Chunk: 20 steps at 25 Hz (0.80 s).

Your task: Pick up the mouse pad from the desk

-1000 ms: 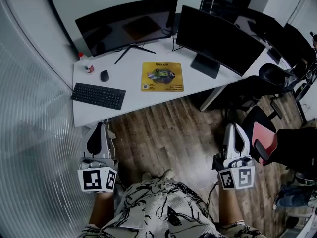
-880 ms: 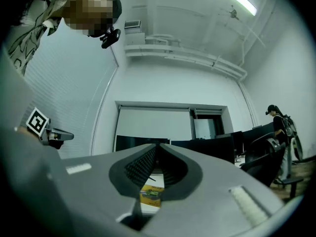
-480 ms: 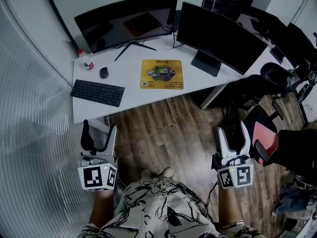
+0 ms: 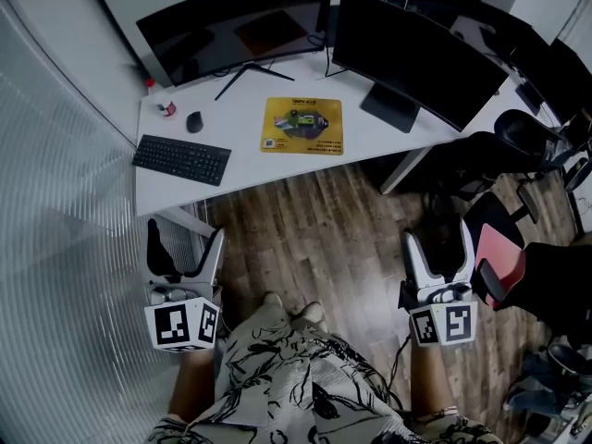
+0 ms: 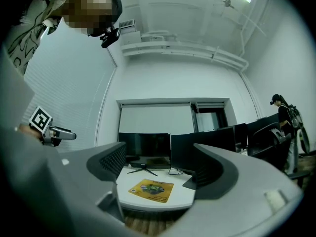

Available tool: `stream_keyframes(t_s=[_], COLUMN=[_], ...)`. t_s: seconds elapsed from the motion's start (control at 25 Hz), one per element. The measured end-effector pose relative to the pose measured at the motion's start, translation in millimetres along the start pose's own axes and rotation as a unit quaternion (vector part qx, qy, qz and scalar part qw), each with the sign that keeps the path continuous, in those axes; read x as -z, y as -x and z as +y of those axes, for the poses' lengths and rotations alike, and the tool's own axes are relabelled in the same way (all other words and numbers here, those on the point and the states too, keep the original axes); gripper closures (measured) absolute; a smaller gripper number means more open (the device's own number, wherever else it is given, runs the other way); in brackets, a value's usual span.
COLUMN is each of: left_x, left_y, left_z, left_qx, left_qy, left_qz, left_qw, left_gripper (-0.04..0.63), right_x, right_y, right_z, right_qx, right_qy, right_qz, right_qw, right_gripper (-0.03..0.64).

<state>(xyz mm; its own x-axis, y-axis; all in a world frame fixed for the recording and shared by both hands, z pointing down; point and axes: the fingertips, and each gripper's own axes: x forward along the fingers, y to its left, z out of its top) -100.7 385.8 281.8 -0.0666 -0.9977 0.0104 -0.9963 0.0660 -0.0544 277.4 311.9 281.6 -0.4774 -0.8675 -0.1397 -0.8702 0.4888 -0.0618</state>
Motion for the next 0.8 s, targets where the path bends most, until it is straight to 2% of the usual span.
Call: stream_keyframes(t_s=[0.24,0.6,0.8], left_x=[12.6,22.6,15.4], left_y=[-7.2,-60.6,-103.4], left_z=[10.6,17.0,27.2], left_qx=[-0.029,-0.012,-0.006], left_qy=[-0.004,-0.002,-0.006], left_qz=[0.015,0.012,-0.003], left_qw=[0.9995,0.9999,1.0], left_gripper=[0.083,0.077,0.075], right_x=[11.2,20.5,13.6], right_y=[-8.5,-51.1,-91.1], right_z=[-1.2,-9.7,-18.2], right_qx=[-0.002,0.004,0.016], right_qy=[-0.001,0.01,0.019], right_qz=[0.005,0.01,0.001], right_qw=[1.0,1.0,1.0], right_gripper=[0.192,0.178,0.175])
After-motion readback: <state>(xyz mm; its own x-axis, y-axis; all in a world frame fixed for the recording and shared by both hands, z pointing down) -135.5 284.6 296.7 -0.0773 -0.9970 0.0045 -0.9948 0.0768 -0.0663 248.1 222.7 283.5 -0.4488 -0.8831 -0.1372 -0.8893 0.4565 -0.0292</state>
